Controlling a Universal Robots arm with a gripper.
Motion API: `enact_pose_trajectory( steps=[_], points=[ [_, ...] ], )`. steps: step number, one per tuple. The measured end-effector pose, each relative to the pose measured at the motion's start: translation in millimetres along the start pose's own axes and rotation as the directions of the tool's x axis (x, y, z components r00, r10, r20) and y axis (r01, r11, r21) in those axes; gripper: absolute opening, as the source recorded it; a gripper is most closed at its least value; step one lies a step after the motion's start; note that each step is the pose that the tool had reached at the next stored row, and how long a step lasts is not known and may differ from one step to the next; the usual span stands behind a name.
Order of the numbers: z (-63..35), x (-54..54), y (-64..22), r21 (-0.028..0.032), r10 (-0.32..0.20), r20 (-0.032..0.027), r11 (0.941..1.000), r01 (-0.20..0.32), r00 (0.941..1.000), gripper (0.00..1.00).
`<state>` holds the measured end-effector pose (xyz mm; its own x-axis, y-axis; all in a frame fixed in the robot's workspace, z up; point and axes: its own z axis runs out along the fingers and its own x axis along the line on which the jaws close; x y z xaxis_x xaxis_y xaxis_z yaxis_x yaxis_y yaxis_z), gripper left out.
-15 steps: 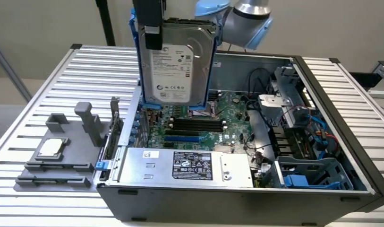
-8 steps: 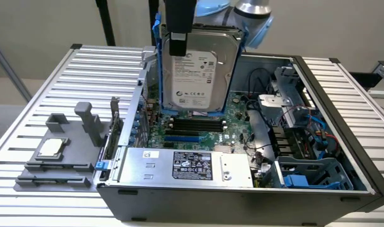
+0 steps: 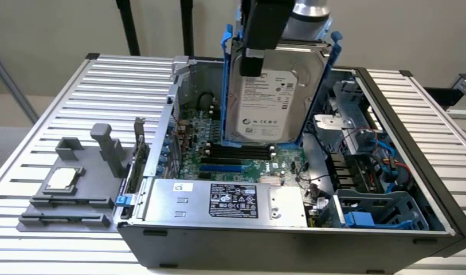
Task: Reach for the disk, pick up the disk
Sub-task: 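Pick up the disk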
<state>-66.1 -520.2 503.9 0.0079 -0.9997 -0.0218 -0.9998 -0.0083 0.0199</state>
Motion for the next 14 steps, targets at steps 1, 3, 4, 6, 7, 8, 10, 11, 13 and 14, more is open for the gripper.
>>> enact_pose_trajectory(
  steps=[1, 3, 4, 6, 7, 8, 10, 11, 13, 14],
  points=[
    [-0.1, 1.7, -4.5, 0.0000, 0.000, 0.0003, 1.0000, 0.000, 1.0000, 0.33],
    [-0.4, 5.1, -13.3, 0.0000, 0.000, 0.0009, 1.0000, 0.000, 1.0000, 0.33],
    [-0.5, 7.0, -18.1, 0.0000, 0.000, 0.0013, 1.0000, 0.000, 1.0000, 0.33],
    [-0.8, 10.4, -27.2, 0.0000, 0.000, 0.0019, 1.0000, 0.000, 1.0000, 0.33],
    [-0.9, 12.2, -31.8, 0.0000, 0.000, 0.0023, 1.0000, 0.000, 1.0000, 0.33],
    [-1.0, 13.8, -36.2, 0.0000, 0.000, 0.0026, 1.0000, 0.000, 1.0000, 0.33],
    [-1.3, 17.3, -45.2, 0.0000, 0.000, 0.0034, 1.0000, 0.000, 1.0000, 0.33],
    [-1.4, 19.0, -49.9, 0.0000, 0.000, 0.0039, 1.0000, 0.000, 1.0000, 0.33],
    [-1.7, 22.5, -58.9, 0.0000, 0.000, 0.0045, 1.0000, 0.000, 1.0000, 0.33],
    [-1.8, 24.1, -63.4, 0.0000, 0.000, 0.0048, 1.0000, 0.000, 1.0000, 0.33]
  ],
)
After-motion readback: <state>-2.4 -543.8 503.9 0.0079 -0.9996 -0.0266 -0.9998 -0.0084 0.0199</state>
